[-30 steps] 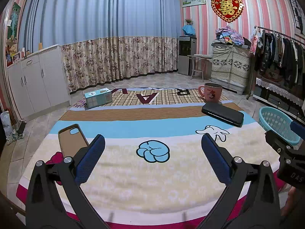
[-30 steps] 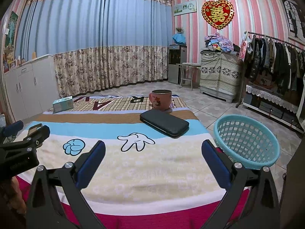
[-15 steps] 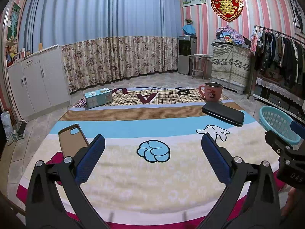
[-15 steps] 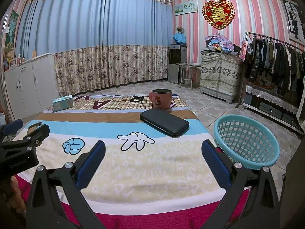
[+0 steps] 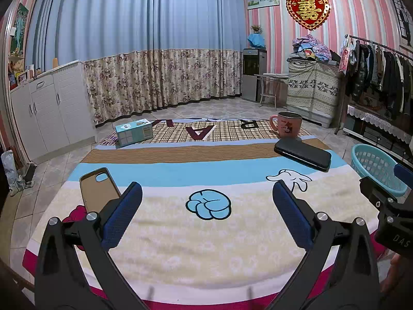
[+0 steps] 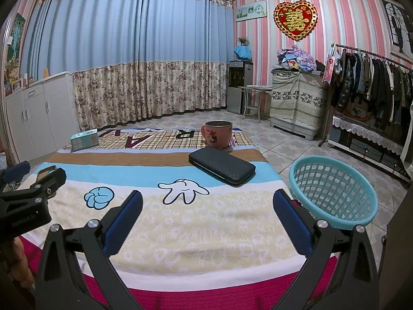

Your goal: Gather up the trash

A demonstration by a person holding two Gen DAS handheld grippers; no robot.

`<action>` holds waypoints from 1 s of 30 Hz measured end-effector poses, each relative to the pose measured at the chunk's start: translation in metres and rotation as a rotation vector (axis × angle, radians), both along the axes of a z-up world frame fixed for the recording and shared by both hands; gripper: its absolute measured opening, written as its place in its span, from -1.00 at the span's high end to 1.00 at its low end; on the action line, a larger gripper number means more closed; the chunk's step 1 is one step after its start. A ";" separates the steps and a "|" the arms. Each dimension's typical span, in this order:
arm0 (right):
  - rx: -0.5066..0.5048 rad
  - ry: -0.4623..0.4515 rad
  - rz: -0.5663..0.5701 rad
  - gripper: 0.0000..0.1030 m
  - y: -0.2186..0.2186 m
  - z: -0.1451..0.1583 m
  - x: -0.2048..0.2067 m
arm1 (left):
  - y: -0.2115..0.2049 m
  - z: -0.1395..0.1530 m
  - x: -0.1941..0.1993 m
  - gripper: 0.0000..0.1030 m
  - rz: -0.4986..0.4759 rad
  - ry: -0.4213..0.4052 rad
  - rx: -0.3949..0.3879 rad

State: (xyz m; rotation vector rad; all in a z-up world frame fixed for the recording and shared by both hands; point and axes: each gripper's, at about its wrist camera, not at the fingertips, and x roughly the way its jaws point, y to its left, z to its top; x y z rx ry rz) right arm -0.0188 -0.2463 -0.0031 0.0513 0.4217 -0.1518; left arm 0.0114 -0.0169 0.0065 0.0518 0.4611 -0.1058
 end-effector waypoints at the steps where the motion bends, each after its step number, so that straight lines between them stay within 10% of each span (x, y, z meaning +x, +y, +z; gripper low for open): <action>1: 0.001 0.000 0.000 -0.91 -0.002 0.000 -0.001 | 0.000 0.000 0.000 -0.90 0.000 0.000 0.000; 30: -0.002 0.001 0.001 -0.91 -0.002 -0.001 -0.001 | 0.000 0.000 0.000 -0.90 0.000 0.001 -0.001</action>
